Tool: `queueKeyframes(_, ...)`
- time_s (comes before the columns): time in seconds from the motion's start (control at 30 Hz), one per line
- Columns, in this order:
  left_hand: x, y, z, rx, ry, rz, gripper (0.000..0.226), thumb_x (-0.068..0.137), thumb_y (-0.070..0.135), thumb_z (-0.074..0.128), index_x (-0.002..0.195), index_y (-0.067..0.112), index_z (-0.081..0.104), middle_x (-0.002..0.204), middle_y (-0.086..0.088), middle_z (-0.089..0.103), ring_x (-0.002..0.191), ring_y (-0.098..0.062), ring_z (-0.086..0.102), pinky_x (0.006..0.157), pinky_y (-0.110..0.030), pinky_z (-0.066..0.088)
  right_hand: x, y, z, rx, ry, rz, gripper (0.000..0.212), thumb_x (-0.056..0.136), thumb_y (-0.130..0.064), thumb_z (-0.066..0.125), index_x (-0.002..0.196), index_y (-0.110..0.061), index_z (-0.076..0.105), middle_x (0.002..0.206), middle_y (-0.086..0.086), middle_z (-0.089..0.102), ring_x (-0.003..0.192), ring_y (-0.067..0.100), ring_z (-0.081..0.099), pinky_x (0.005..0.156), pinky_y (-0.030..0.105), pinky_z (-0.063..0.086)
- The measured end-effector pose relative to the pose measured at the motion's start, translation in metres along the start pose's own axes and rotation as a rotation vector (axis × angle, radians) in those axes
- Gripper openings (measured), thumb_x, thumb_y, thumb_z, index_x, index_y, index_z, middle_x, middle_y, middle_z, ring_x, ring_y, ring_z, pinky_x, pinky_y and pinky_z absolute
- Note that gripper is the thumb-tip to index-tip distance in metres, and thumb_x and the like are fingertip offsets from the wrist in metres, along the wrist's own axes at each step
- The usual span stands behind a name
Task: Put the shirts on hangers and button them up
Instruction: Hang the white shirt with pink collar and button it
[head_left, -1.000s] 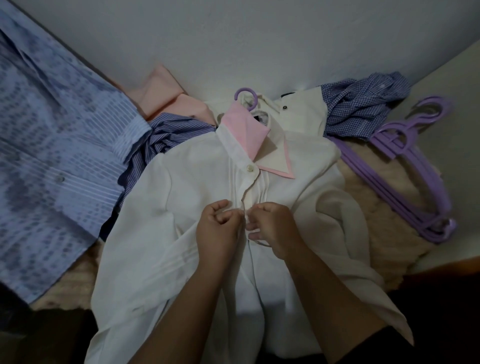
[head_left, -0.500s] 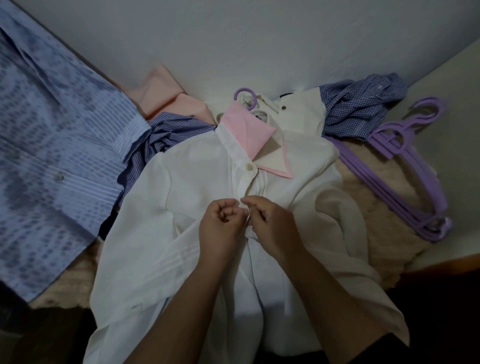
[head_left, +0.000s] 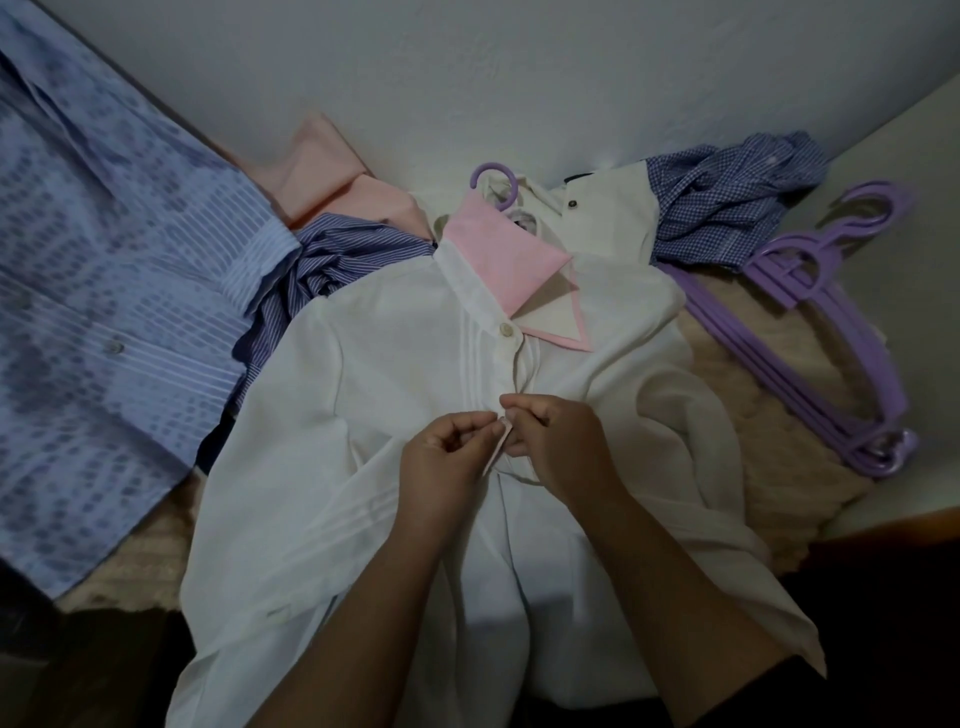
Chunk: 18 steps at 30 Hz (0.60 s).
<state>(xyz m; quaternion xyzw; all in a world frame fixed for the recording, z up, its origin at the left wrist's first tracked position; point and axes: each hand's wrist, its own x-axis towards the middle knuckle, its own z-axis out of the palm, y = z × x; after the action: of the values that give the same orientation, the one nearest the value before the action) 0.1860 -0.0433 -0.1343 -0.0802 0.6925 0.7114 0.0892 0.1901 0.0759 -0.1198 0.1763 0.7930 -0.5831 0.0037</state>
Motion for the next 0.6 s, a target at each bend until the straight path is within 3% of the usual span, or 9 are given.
queueKeyframes(0.17, 0.006, 0.005, -0.002, 0.026, -0.014, -0.023, 0.011, 0.084, 0.011, 0.069, 0.095, 0.011, 0.073, 0.085, -0.003, 0.075, 0.084, -0.018, 0.072, 0.077, -0.025, 0.057, 0.001, -0.001, 0.001, 0.041, 0.018, -0.013, 0.024, 0.092, -0.004, 0.052, 0.109, -0.006, 0.069, 0.073, -0.003, 0.065, 0.060, 0.002, 0.065, 0.068, 0.015, 0.054)
queueKeyframes(0.23, 0.010, 0.010, -0.003, 0.024, -0.011, -0.029, 0.012, 0.084, 0.011, 0.070, 0.095, 0.011, 0.073, 0.085, -0.004, 0.075, 0.085, -0.019, 0.072, 0.081, -0.029, 0.057, 0.002, -0.003, 0.002, 0.069, 0.027, -0.015, 0.023, 0.092, -0.003, 0.053, 0.108, -0.006, 0.069, 0.070, -0.006, 0.065, 0.059, -0.001, 0.065, 0.068, 0.017, 0.056)
queueKeyframes(0.37, 0.018, 0.021, -0.002, -0.025, -0.054, -0.029, 0.017, 0.081, 0.003, 0.071, 0.096, 0.010, 0.072, 0.090, -0.008, 0.075, 0.089, -0.023, 0.071, 0.085, -0.033, 0.056, 0.007, -0.013, -0.002, 0.245, 0.053, 0.076, 0.024, 0.091, -0.002, 0.054, 0.109, -0.004, 0.068, 0.080, 0.005, 0.070, 0.065, 0.010, 0.069, 0.073, 0.026, 0.059)
queueKeyframes(0.5, 0.025, 0.022, 0.001, -0.023, -0.061, 0.012, 0.023, 0.077, -0.007, 0.072, 0.093, 0.009, 0.069, 0.087, -0.012, 0.072, 0.086, -0.029, 0.069, 0.084, -0.038, 0.057, 0.009, -0.024, -0.002, 0.431, 0.003, 0.162, 0.028, 0.088, -0.001, 0.059, 0.116, 0.001, 0.063, 0.087, 0.011, 0.070, 0.085, 0.028, 0.071, 0.082, 0.033, 0.057)
queueKeyframes(0.6, 0.028, 0.025, 0.005, 0.049, -0.037, 0.089, 0.019, 0.078, -0.001, 0.073, 0.090, 0.013, 0.067, 0.084, -0.011, 0.070, 0.080, -0.024, 0.068, 0.078, -0.033, 0.059, 0.012, -0.027, 0.000, 0.422, 0.029, 0.139, 0.033, 0.085, -0.001, 0.063, 0.118, 0.003, 0.061, 0.084, 0.011, 0.070, 0.083, 0.024, 0.070, 0.079, 0.027, 0.057)
